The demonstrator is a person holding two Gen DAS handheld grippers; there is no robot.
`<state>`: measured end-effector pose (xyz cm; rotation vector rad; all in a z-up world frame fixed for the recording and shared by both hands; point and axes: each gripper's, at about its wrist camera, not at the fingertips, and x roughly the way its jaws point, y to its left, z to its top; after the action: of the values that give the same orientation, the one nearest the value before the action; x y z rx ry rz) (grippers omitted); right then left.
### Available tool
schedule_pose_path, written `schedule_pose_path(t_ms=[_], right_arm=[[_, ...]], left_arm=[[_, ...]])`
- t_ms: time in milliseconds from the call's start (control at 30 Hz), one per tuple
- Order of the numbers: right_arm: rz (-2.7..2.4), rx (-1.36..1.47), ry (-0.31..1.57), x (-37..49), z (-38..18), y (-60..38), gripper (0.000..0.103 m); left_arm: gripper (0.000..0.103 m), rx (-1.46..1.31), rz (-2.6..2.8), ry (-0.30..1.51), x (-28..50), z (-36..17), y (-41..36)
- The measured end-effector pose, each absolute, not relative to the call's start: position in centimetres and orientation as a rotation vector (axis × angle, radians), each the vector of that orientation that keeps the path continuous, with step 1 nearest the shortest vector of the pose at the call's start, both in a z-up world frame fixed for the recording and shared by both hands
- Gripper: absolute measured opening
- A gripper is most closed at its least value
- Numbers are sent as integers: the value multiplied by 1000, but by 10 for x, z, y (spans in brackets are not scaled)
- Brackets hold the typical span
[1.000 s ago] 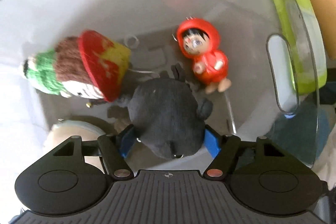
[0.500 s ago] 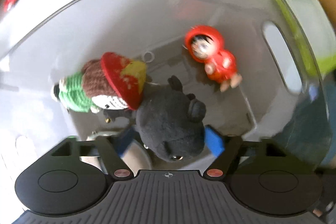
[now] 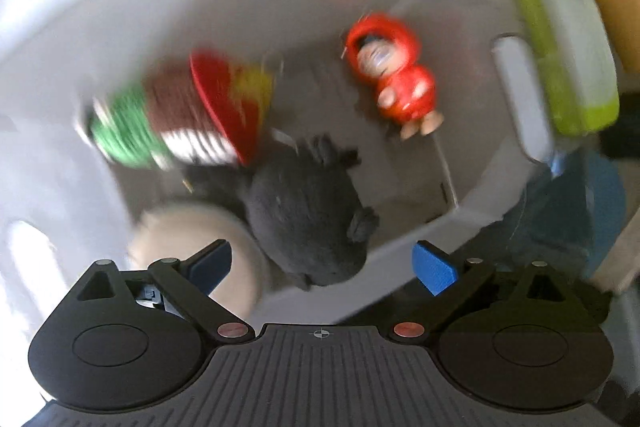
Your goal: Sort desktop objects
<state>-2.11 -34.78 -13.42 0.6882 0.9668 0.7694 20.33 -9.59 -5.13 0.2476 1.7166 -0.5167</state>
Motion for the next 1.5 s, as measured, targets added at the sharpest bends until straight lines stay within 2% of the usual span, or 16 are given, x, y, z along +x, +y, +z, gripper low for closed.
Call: schedule_pose_path(t_ms=[100, 133, 167, 200, 300, 333, 433, 500, 533, 567, 600, 800, 933, 1167, 1367, 1500], right_arm=[[782, 677, 977, -22, -132, -345, 98], [783, 672, 979, -23, -132, -345, 98], [779, 671, 980, -23, -132, -345, 98], [775, 670, 980, -24, -132, -345, 98], [769, 688, 977, -24, -132, -348, 98], [768, 695, 976, -23, -132, -349, 98], [776, 702, 985, -20, -133, -346, 98], [785, 684, 988, -21, -131, -343, 98], [788, 674, 988, -23, -130, -343, 98], [787, 673, 987, -23, -129, -344, 98], [784, 673, 986, -23, -128, -346, 98], [777, 711, 998, -18, -133, -343, 98], [804, 686, 1004, -18, -132, -334, 98], [778, 703, 1007, -19, -134, -339, 98], [787, 695, 1014, -20, -135, -338, 98], [791, 710, 1012, -19, -136, -340, 98]], left_arm=[[98, 161, -501, 1720, 204, -65, -97], [88, 141, -509, 1699, 204, -63, -99], [58, 122, -544, 1663, 203, -53, -102], [58, 75, -604, 1640, 202, -42, -104], [26, -29, -706, 1598, 198, -23, -106], [26, -27, -707, 1604, 196, -25, -107], [30, -6, -647, 1667, 204, -70, -105], [64, -12, -633, 1673, 206, -69, -101], [75, -6, -628, 1666, 208, -66, -98], [94, 16, -623, 1648, 211, -62, -95], [97, 38, -618, 1630, 213, -58, -92], [97, 194, -501, 1559, 224, -47, -74], [97, 79, -505, 1586, 240, -46, -71], [97, -1, -524, 1427, 248, -29, -59], [96, 105, -379, 1664, 245, -88, -52], [96, 33, -504, 1571, 237, -67, -61]])
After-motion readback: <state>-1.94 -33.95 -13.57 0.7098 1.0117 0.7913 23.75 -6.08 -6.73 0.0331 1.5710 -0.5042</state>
